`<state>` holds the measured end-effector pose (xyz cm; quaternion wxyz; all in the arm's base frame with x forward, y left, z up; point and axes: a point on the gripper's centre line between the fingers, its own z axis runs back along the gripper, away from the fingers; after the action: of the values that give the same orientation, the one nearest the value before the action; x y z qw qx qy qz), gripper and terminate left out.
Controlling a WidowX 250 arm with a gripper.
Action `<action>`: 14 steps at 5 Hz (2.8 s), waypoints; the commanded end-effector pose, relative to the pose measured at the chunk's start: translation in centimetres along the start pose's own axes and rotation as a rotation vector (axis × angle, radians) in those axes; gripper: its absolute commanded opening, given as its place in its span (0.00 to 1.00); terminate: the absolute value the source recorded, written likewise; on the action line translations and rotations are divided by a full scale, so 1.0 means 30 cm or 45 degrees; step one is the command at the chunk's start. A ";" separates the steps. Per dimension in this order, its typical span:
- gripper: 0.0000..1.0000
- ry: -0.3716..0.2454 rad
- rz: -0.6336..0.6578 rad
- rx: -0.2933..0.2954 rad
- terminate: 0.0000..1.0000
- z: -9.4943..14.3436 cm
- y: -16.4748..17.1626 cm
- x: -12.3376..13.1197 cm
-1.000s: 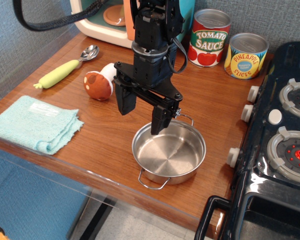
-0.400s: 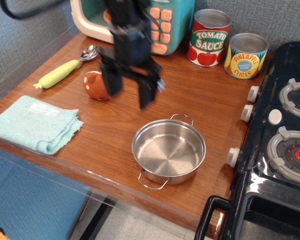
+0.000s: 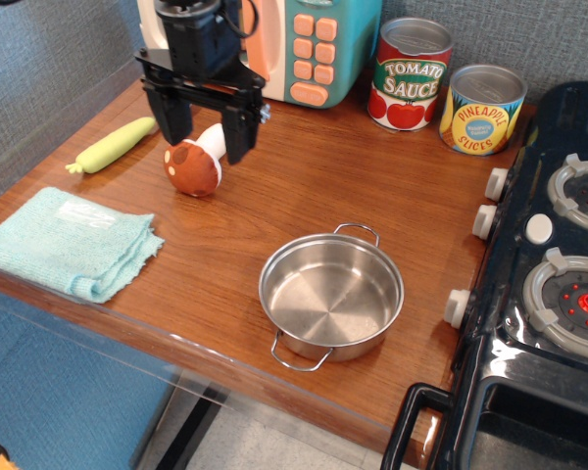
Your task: Place the mushroom to the left of the metal pot.
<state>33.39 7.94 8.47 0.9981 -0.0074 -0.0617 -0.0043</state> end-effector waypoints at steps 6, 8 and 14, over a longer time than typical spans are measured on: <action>1.00 0.116 0.032 0.202 0.00 -0.120 0.071 0.136; 1.00 0.159 0.158 0.226 0.00 -0.134 0.173 0.106; 0.00 -0.017 -0.041 0.081 0.00 0.022 -0.029 -0.001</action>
<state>33.01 6.29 6.99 0.9990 0.0155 -0.0368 -0.0215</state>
